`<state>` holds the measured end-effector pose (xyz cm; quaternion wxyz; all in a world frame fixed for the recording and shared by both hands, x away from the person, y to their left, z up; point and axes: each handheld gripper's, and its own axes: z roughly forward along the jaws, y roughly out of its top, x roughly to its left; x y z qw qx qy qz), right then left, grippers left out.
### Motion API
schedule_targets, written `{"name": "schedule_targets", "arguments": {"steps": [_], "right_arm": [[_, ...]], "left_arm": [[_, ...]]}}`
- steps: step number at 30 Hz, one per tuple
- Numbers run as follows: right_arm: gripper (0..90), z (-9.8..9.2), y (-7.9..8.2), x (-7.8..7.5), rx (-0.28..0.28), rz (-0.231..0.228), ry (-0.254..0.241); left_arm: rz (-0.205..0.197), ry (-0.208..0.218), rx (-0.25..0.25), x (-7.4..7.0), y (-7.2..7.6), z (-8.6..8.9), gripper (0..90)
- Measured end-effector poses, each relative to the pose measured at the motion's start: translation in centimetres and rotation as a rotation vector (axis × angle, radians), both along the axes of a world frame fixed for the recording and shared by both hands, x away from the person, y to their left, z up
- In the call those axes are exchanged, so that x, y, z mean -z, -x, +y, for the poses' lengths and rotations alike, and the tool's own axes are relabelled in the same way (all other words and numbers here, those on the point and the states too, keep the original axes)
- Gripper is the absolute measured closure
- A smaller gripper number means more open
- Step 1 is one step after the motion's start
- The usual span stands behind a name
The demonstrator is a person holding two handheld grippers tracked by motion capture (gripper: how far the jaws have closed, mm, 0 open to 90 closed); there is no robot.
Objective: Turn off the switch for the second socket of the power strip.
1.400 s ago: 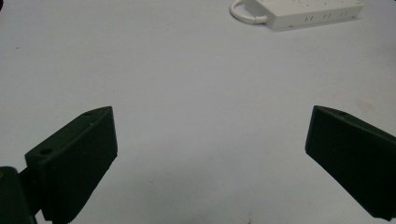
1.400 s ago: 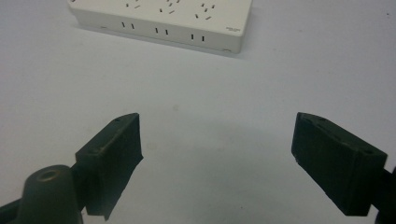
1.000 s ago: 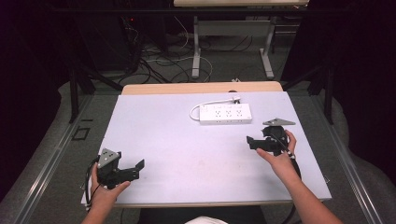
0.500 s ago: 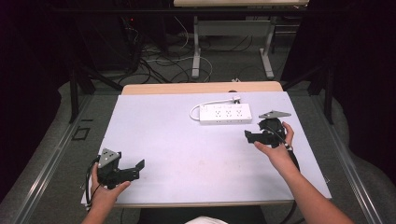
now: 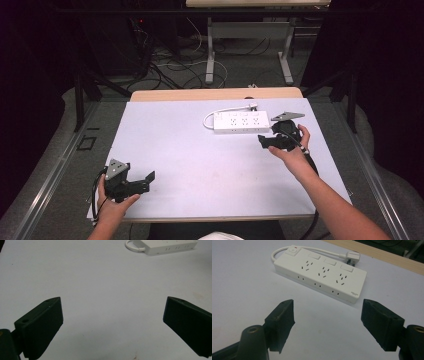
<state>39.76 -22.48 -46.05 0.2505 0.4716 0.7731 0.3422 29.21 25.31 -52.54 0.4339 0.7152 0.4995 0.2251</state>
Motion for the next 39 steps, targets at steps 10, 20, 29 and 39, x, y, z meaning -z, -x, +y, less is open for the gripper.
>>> {"name": "schedule_targets", "arguments": {"steps": [10, 20, 29, 39], "right_arm": [[32.3, 0.7, -0.9, -1.0, -0.046, -0.021, 0.007], [35.9, 0.8, -1.8, -2.5, -0.021, -0.018, -0.011], [37.7, 0.5, -2.9, -3.3, -0.042, 0.021, -0.007], [35.9, 1.2, -4.2, -3.7, -0.071, 0.029, 0.023]], "left_arm": [[0.000, 0.000, -0.001, 0.0, 0.0, 0.0, 2.8], [0.000, 0.000, -0.001, 0.0, 0.0, 0.1, 2.8], [0.000, 0.002, -0.004, 0.0, 0.0, 0.1, 3.1], [0.004, 0.002, -0.005, 0.1, -0.1, 0.1, 3.1]]}}
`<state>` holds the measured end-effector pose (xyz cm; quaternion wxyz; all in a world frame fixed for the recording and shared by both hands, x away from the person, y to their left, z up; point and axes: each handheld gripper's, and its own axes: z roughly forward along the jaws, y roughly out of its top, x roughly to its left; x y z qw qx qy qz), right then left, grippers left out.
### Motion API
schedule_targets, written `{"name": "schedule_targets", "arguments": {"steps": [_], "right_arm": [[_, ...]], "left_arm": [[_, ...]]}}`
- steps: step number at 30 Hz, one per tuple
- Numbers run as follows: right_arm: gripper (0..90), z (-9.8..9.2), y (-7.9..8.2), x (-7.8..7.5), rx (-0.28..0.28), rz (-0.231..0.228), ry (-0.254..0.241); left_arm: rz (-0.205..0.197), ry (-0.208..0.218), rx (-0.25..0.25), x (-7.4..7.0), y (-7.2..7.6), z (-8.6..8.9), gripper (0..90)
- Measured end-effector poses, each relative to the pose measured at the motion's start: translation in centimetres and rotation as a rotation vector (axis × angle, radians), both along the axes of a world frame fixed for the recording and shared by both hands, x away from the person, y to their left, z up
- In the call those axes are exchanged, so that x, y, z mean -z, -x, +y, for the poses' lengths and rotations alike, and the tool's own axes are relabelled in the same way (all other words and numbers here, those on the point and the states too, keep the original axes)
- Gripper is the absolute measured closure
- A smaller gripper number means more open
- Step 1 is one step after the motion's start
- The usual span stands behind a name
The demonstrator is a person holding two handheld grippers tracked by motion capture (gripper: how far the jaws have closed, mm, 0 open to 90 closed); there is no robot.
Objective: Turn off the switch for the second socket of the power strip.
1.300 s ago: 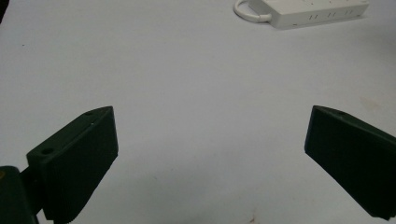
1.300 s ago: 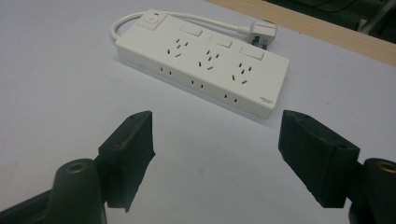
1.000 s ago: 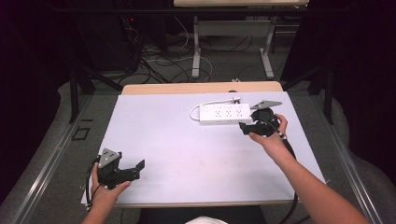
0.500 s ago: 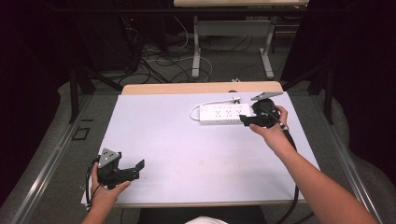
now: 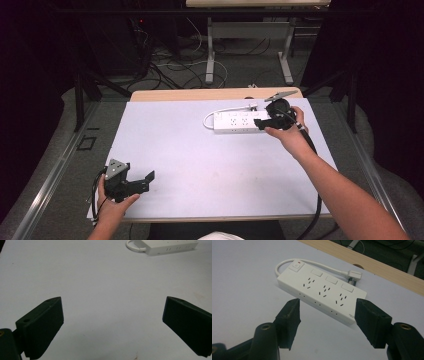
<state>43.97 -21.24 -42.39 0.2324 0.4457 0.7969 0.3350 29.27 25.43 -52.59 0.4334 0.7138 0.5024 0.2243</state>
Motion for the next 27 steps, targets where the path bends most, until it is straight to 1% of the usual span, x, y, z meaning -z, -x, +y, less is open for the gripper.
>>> {"name": "schedule_targets", "arguments": {"steps": [6, 9, 11, 16, 19, 20, 21, 22, 27], "right_arm": [[35.0, 0.3, -0.9, -0.1, -0.026, -0.016, 0.016], [34.5, 0.3, -1.2, -0.1, -0.024, -0.014, 0.021], [34.4, 0.3, -1.5, -0.3, -0.027, -0.021, 0.019], [34.1, 0.3, -2.1, -0.5, -0.020, -0.027, 0.033], [33.5, 0.4, -2.6, -0.7, -0.019, -0.023, 0.030], [33.5, 0.4, -2.8, -0.7, -0.015, -0.027, 0.036], [33.5, 0.4, -3.0, -0.7, -0.023, -0.029, 0.038], [33.5, 0.5, -3.1, -0.7, -0.014, -0.028, 0.035], [33.5, 0.7, -3.8, -0.8, -0.015, -0.031, 0.041]], "left_arm": [[0.000, 0.001, 0.001, 0.0, 0.0, 0.0, 3.1], [0.000, 0.000, 0.000, 0.0, 0.0, 0.1, 3.1], [0.000, 0.001, 0.000, 0.0, 0.0, 0.1, 3.1], [0.003, -0.001, 0.002, 0.0, 0.0, 0.0, 3.1], [0.002, -0.009, 0.005, 0.0, 0.0, 0.1, 3.1], [0.001, -0.008, 0.005, 0.0, -0.1, 0.1, 3.1], [0.001, -0.008, 0.005, 0.0, -0.1, 0.1, 3.1], [0.001, -0.008, 0.005, 0.0, -0.1, 0.1, 3.1], [0.002, -0.008, 0.005, 0.0, -0.1, 0.1, 3.2]]}}
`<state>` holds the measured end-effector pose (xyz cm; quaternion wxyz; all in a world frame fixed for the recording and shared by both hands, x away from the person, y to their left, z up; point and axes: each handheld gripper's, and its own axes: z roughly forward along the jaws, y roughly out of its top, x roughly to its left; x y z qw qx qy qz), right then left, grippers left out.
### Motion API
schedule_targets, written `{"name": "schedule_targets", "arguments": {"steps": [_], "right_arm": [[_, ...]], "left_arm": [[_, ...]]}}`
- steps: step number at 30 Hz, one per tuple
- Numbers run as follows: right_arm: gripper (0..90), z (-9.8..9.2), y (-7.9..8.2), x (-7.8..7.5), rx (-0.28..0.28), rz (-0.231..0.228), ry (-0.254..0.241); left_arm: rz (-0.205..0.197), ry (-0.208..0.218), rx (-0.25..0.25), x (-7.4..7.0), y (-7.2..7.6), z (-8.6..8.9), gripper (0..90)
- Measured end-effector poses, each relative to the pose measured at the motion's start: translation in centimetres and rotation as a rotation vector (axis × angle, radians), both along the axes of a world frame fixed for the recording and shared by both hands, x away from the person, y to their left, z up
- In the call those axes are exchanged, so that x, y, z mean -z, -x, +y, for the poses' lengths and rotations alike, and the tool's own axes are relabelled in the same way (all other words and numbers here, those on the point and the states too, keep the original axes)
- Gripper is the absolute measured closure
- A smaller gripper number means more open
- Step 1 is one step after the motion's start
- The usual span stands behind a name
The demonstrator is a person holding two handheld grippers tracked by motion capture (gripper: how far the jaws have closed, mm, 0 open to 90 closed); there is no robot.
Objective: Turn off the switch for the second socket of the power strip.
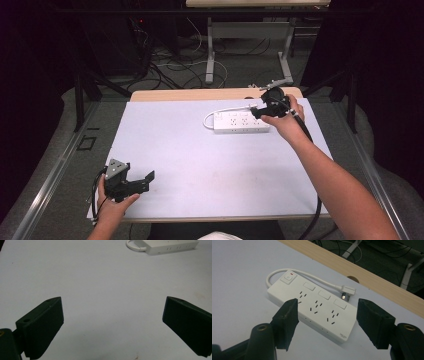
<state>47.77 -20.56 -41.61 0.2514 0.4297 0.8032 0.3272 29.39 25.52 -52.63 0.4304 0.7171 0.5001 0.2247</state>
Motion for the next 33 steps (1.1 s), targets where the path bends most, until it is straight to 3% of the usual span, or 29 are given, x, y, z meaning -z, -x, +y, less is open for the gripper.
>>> {"name": "schedule_targets", "arguments": {"steps": [10, 16, 26, 33], "right_arm": [[35.7, 0.4, -1.4, 0.0, 0.019, 0.008, -0.025], [38.7, 0.5, -2.5, 0.7, 0.061, 0.018, -0.064], [37.5, 0.7, -4.4, 1.8, 0.121, 0.034, -0.084], [43.3, 0.8, -5.7, 2.0, 0.160, 0.029, -0.106]], "left_arm": [[-0.002, -0.004, 0.000, 0.1, -0.1, 0.0, 3.2], [-0.001, 0.000, 0.000, 0.1, -0.1, 0.0, 3.2], [0.000, 0.007, -0.002, 0.1, -0.3, 0.0, 3.2], [0.000, 0.009, -0.008, 0.0, 0.1, 0.3, 3.5]]}}
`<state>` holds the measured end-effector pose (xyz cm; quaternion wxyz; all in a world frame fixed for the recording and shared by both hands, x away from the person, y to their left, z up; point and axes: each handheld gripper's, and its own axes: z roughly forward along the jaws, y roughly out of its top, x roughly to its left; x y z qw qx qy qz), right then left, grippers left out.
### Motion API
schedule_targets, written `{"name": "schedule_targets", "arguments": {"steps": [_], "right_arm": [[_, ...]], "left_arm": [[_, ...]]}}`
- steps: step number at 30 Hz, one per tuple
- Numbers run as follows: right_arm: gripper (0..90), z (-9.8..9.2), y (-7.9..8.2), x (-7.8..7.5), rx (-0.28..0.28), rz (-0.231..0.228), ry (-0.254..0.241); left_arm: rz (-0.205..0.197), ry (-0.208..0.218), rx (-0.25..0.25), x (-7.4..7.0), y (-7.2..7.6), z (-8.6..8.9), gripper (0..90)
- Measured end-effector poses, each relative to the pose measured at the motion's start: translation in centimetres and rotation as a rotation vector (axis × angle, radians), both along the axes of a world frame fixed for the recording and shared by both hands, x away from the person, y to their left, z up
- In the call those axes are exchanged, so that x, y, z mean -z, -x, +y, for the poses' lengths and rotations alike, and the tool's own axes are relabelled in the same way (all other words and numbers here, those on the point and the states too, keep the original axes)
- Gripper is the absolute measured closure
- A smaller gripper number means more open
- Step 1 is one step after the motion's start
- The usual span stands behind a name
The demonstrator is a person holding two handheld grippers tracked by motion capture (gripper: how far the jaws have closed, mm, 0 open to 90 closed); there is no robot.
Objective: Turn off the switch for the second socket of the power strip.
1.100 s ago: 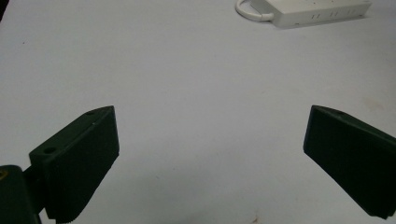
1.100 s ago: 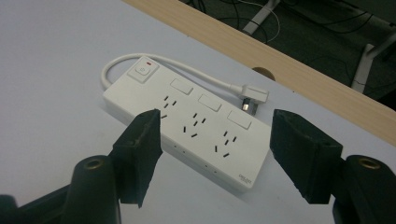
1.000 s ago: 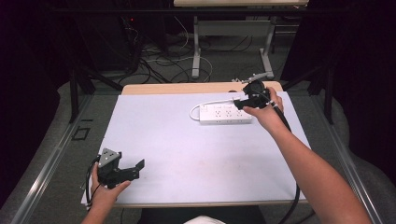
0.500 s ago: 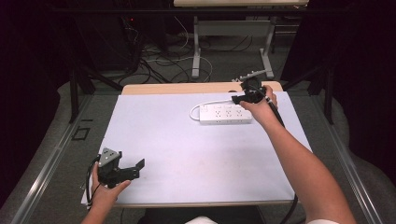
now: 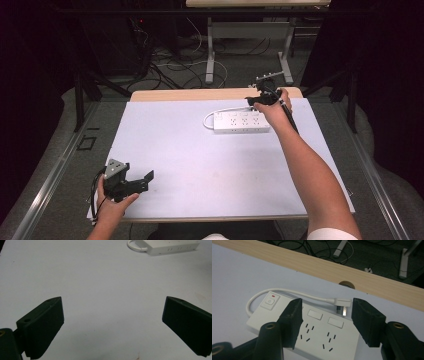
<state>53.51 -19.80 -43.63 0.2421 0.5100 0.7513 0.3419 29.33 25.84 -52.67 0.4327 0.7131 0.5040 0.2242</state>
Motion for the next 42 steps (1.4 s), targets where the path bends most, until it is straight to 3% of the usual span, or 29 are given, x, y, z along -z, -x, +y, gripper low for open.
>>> {"name": "schedule_targets", "arguments": {"steps": [2, 4, 6, 14, 22, 26, 33, 36, 42], "right_arm": [[44.3, 0.0, -0.2, 0.1, 0.033, 0.030, -0.033], [46.2, 0.0, -0.5, 0.2, 0.049, 0.027, -0.061], [46.4, 0.1, -0.7, 0.5, 0.058, 0.010, -0.053], [47.1, 0.7, -1.8, 1.8, 0.093, 0.033, -0.071], [53.8, 1.2, -2.7, 2.8, 0.102, 0.036, -0.061], [58.0, 1.4, -3.0, 3.3, 0.124, 0.064, -0.093], [62.5, 1.5, -3.3, 4.0, 0.132, 0.079, -0.095], [67.3, 1.9, -3.4, 4.4, 0.162, 0.094, -0.155], [69.4, 2.4, -3.5, 4.7, 0.190, 0.084, -0.188]], "left_arm": [[-0.004, 0.005, -0.005, -0.1, 0.2, 0.1, 3.5], [-0.005, 0.005, -0.008, -0.1, 0.2, 0.1, 3.5], [-0.005, 0.006, -0.012, -0.1, 0.2, 0.2, 3.5], [-0.004, 0.002, -0.008, -0.1, 0.2, 0.0, 3.7], [0.004, 0.006, -0.007, -0.1, 0.1, 0.2, 3.7], [0.006, 0.004, -0.003, -0.1, 0.1, 0.2, 3.8], [0.007, 0.008, -0.005, -0.1, 0.2, 0.2, 3.9], [0.008, 0.008, -0.004, -0.1, 0.2, 0.3, 4.0], [0.008, 0.006, -0.004, -0.1, 0.2, 0.3, 4.1]]}}
